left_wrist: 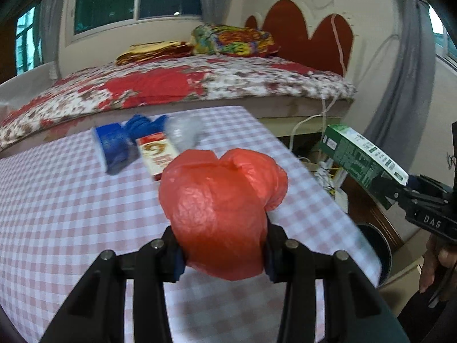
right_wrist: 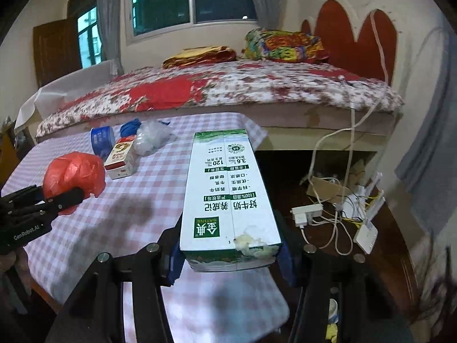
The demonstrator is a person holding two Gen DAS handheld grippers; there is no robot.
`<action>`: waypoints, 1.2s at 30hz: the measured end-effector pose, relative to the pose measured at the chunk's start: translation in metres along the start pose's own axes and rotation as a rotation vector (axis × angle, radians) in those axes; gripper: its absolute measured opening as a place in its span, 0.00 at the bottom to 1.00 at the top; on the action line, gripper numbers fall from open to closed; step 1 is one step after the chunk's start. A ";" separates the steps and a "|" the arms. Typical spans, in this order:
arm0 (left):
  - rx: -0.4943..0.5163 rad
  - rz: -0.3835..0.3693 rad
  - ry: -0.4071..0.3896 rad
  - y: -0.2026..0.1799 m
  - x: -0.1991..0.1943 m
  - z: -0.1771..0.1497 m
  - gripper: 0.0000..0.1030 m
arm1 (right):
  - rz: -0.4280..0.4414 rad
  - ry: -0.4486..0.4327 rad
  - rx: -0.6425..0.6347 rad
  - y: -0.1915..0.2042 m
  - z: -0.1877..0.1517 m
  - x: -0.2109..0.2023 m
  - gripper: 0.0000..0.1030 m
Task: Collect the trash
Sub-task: 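Carry the red bag and milk carton over the bin and release both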
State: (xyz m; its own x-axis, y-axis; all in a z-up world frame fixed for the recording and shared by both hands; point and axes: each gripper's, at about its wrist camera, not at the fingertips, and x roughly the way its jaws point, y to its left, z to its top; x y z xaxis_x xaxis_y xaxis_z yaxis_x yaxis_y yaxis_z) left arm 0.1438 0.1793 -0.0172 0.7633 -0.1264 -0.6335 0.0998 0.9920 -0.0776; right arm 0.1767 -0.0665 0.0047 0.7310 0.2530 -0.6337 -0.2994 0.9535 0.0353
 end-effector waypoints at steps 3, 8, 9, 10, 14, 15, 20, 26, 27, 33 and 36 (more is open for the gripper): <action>0.011 -0.030 -0.003 -0.019 0.000 -0.002 0.42 | -0.023 -0.008 0.019 -0.016 -0.009 -0.015 0.54; 0.049 -0.081 0.008 -0.054 0.005 -0.005 0.42 | -0.066 -0.015 0.046 -0.043 -0.023 -0.035 0.54; 0.060 -0.094 0.011 -0.062 0.007 -0.005 0.42 | -0.076 -0.014 0.054 -0.050 -0.027 -0.039 0.54; 0.068 -0.102 0.013 -0.069 0.007 -0.005 0.42 | -0.086 -0.014 0.063 -0.056 -0.031 -0.043 0.54; 0.100 -0.139 0.017 -0.093 0.010 -0.004 0.42 | -0.120 -0.009 0.097 -0.080 -0.044 -0.054 0.54; 0.112 -0.149 0.018 -0.101 0.011 -0.003 0.42 | -0.131 -0.006 0.106 -0.087 -0.048 -0.057 0.54; 0.156 -0.191 0.028 -0.133 0.017 -0.003 0.42 | -0.174 0.010 0.141 -0.117 -0.065 -0.067 0.54; 0.208 -0.242 0.046 -0.171 0.024 -0.010 0.42 | -0.225 0.027 0.177 -0.146 -0.084 -0.077 0.54; 0.216 -0.249 0.048 -0.176 0.025 -0.011 0.42 | -0.229 0.030 0.182 -0.150 -0.087 -0.078 0.54; 0.256 -0.294 0.077 -0.206 0.031 -0.021 0.42 | -0.255 0.061 0.195 -0.172 -0.106 -0.081 0.54; 0.286 -0.317 0.100 -0.223 0.038 -0.029 0.42 | -0.270 0.083 0.205 -0.183 -0.117 -0.081 0.54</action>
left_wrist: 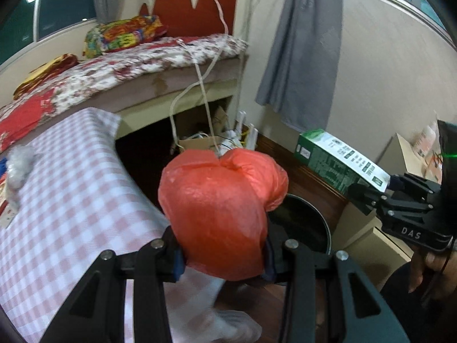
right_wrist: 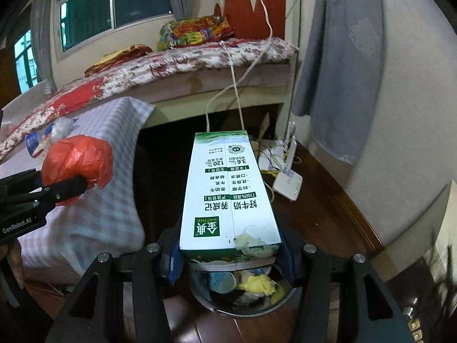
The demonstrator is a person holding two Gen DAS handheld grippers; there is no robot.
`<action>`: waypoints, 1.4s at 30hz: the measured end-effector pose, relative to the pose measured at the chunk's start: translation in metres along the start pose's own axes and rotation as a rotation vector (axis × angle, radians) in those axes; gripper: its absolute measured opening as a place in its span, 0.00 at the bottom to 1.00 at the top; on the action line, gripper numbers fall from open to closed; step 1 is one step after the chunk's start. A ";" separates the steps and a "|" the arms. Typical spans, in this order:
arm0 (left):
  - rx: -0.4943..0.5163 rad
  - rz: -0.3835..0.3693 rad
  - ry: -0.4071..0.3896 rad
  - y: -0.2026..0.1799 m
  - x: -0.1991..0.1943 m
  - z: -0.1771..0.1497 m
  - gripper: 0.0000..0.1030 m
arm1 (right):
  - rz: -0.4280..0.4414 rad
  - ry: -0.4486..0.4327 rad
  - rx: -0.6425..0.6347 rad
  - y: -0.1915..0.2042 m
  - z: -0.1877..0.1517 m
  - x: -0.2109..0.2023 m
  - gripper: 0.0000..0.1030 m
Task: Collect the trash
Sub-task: 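Carry the red bag and milk carton over the bin and release both, then move both tools back from the bin to the table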
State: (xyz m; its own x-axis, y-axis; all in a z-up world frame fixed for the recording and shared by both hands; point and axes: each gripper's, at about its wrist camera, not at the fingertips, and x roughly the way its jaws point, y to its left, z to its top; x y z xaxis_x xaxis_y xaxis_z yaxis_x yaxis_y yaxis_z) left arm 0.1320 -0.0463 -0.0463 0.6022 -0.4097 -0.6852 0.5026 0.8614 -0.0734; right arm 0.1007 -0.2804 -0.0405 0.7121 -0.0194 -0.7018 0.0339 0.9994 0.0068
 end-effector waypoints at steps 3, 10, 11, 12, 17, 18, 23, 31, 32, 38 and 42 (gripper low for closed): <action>0.019 -0.020 0.023 -0.013 0.010 -0.003 0.42 | -0.013 0.022 0.013 -0.014 -0.010 0.004 0.54; 0.055 -0.070 0.094 -0.040 0.043 -0.010 0.42 | -0.027 0.094 0.001 -0.034 -0.032 0.021 0.54; 0.060 -0.078 0.110 -0.044 0.050 -0.011 0.42 | -0.022 0.108 -0.004 -0.038 -0.038 0.024 0.54; 0.062 -0.085 0.125 -0.046 0.056 -0.013 0.42 | -0.024 0.118 -0.011 -0.041 -0.041 0.027 0.54; 0.092 -0.119 0.193 -0.057 0.090 -0.015 0.42 | -0.026 0.170 -0.040 -0.050 -0.054 0.045 0.54; 0.097 -0.123 0.201 -0.059 0.095 -0.016 0.42 | -0.024 0.180 -0.049 -0.051 -0.056 0.049 0.54; 0.104 -0.150 0.252 -0.068 0.119 -0.022 0.42 | -0.005 0.248 -0.120 -0.050 -0.068 0.076 0.54; 0.059 -0.194 0.342 -0.074 0.157 -0.039 0.45 | 0.069 0.349 -0.208 -0.047 -0.080 0.125 0.55; 0.043 -0.198 0.362 -0.073 0.164 -0.040 0.56 | 0.053 0.364 -0.238 -0.046 -0.084 0.132 0.55; 0.012 -0.100 0.383 -0.065 0.163 -0.047 0.90 | -0.123 0.368 -0.154 -0.081 -0.088 0.135 0.95; 0.027 -0.068 0.379 -0.066 0.157 -0.048 0.90 | -0.142 0.370 -0.033 -0.102 -0.084 0.132 0.96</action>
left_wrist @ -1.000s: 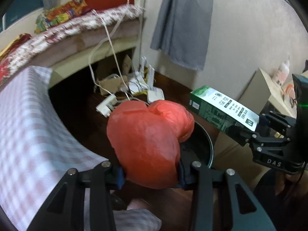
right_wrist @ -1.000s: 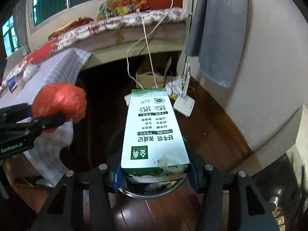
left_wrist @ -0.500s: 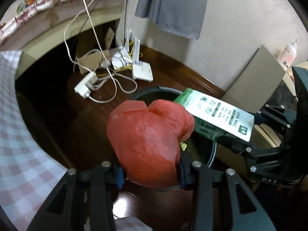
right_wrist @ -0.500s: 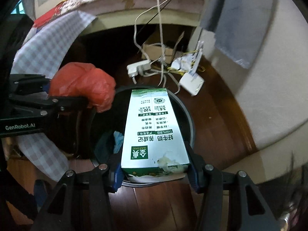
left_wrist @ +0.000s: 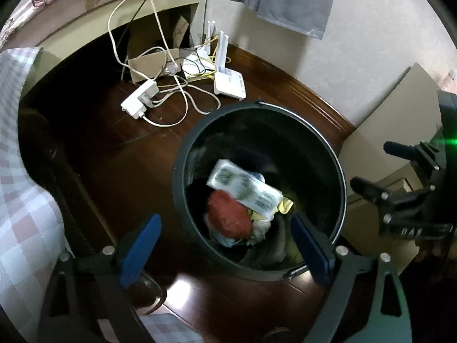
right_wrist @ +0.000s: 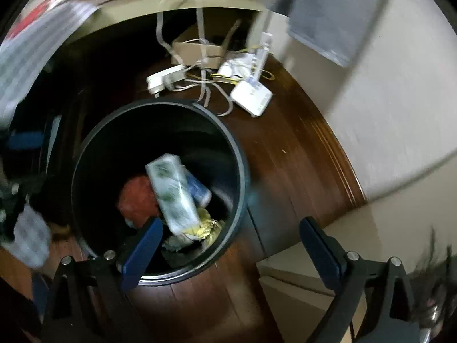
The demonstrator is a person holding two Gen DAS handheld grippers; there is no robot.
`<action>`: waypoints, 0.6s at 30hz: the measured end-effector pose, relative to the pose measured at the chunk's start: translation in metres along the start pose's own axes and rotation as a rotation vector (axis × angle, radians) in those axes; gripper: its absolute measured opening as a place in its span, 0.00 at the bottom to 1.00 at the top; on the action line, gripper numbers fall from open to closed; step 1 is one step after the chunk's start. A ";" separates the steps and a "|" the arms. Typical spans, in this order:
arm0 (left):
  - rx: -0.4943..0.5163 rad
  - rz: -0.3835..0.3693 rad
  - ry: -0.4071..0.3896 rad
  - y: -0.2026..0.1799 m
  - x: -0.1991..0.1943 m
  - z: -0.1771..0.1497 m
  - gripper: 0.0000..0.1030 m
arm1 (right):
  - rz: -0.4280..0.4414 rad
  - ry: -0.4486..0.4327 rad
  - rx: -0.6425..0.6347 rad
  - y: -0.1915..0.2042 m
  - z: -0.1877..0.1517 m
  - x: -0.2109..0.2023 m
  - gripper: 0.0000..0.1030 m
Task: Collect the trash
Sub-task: 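Move both tools back from the bin to the table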
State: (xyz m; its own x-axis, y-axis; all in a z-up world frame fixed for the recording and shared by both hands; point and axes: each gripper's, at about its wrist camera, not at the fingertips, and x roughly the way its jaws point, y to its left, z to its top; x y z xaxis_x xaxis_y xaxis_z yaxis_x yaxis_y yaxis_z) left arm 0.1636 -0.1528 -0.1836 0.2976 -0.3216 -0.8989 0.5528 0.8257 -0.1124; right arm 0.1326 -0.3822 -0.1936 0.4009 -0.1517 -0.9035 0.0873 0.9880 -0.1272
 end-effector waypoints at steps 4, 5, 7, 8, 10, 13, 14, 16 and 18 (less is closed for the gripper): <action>0.003 0.015 -0.023 -0.002 -0.009 0.000 0.92 | -0.010 -0.024 0.043 -0.005 -0.002 -0.011 1.00; 0.008 0.018 -0.029 -0.003 -0.012 0.001 0.92 | -0.014 -0.033 0.046 -0.005 -0.003 -0.014 1.00; 0.017 0.021 -0.044 -0.005 -0.018 0.004 0.92 | -0.025 -0.060 0.054 -0.006 -0.004 -0.026 1.00; 0.021 0.021 -0.058 -0.005 -0.023 0.006 0.93 | -0.035 -0.081 0.060 -0.006 -0.002 -0.034 1.00; 0.026 0.022 -0.084 -0.006 -0.035 0.008 0.94 | -0.037 -0.109 0.078 -0.008 0.000 -0.047 1.00; 0.030 0.028 -0.125 -0.007 -0.052 0.012 0.96 | -0.030 -0.138 0.108 -0.009 0.004 -0.062 1.00; 0.029 0.030 -0.132 -0.007 -0.055 0.014 0.96 | -0.030 -0.143 0.114 -0.008 0.006 -0.066 1.00; 0.032 0.043 -0.165 -0.008 -0.067 0.017 0.96 | -0.026 -0.151 0.121 -0.007 0.007 -0.075 1.00; 0.030 0.048 -0.195 -0.007 -0.080 0.020 0.96 | -0.021 -0.171 0.119 -0.004 0.010 -0.085 1.00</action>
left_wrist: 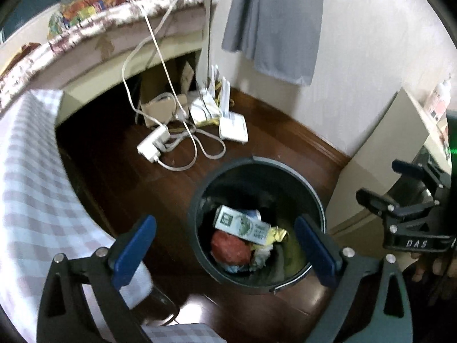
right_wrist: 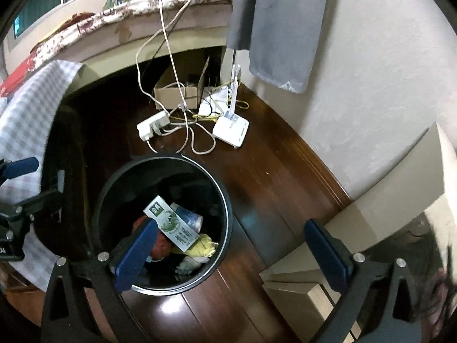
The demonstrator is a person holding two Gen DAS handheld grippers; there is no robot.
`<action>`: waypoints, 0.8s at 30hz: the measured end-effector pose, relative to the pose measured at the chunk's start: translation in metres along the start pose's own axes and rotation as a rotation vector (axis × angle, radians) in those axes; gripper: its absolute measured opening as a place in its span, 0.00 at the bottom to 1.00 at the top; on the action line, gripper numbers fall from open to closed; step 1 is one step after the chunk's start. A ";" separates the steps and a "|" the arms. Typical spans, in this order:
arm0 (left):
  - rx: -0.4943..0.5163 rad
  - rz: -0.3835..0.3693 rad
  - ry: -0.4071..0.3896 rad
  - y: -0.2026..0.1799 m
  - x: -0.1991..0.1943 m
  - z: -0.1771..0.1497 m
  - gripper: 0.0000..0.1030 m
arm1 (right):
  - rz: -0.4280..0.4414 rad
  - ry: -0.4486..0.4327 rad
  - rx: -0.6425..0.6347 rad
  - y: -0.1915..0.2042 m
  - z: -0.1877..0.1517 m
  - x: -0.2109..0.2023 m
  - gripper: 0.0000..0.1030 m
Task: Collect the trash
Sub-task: 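Move both tools back from the bin to the table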
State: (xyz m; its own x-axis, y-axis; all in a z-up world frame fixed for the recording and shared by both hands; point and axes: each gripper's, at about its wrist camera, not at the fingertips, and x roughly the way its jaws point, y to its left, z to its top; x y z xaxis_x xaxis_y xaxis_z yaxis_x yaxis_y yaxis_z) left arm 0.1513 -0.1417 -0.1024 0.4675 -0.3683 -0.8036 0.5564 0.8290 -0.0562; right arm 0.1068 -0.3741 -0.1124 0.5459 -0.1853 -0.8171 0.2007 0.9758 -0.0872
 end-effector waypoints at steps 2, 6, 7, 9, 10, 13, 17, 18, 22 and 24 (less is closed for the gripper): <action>-0.007 0.004 -0.021 0.003 -0.009 0.005 0.96 | 0.000 -0.018 -0.009 0.004 0.002 -0.009 1.00; -0.031 0.014 -0.063 0.012 -0.028 0.010 0.96 | 0.014 -0.050 -0.019 0.014 0.011 -0.025 1.00; -0.039 0.019 -0.073 0.014 -0.032 0.011 0.96 | 0.018 -0.060 -0.023 0.018 0.014 -0.029 1.00; -0.049 0.021 -0.094 0.020 -0.041 0.012 0.96 | 0.029 -0.075 -0.030 0.025 0.020 -0.037 1.00; -0.055 0.027 -0.108 0.024 -0.048 0.012 0.96 | 0.033 -0.081 -0.034 0.029 0.023 -0.040 1.00; -0.071 0.048 -0.139 0.036 -0.063 0.012 0.96 | 0.051 -0.112 -0.059 0.046 0.034 -0.052 1.00; -0.103 0.062 -0.170 0.057 -0.078 0.009 0.96 | 0.079 -0.143 -0.093 0.072 0.043 -0.063 1.00; -0.113 0.067 -0.175 0.064 -0.082 0.007 0.96 | 0.086 -0.149 -0.101 0.078 0.045 -0.064 1.00; -0.143 0.102 -0.195 0.087 -0.093 0.000 0.96 | 0.111 -0.170 -0.133 0.105 0.054 -0.071 1.00; -0.162 0.126 -0.204 0.100 -0.100 -0.005 0.96 | 0.127 -0.180 -0.150 0.119 0.057 -0.073 1.00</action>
State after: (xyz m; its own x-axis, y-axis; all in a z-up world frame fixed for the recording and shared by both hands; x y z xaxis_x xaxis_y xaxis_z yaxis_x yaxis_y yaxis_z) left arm 0.1565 -0.0202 -0.0306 0.6636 -0.3219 -0.6753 0.3764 0.9238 -0.0705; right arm 0.1372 -0.2511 -0.0306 0.6973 -0.0653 -0.7138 0.0064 0.9964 -0.0849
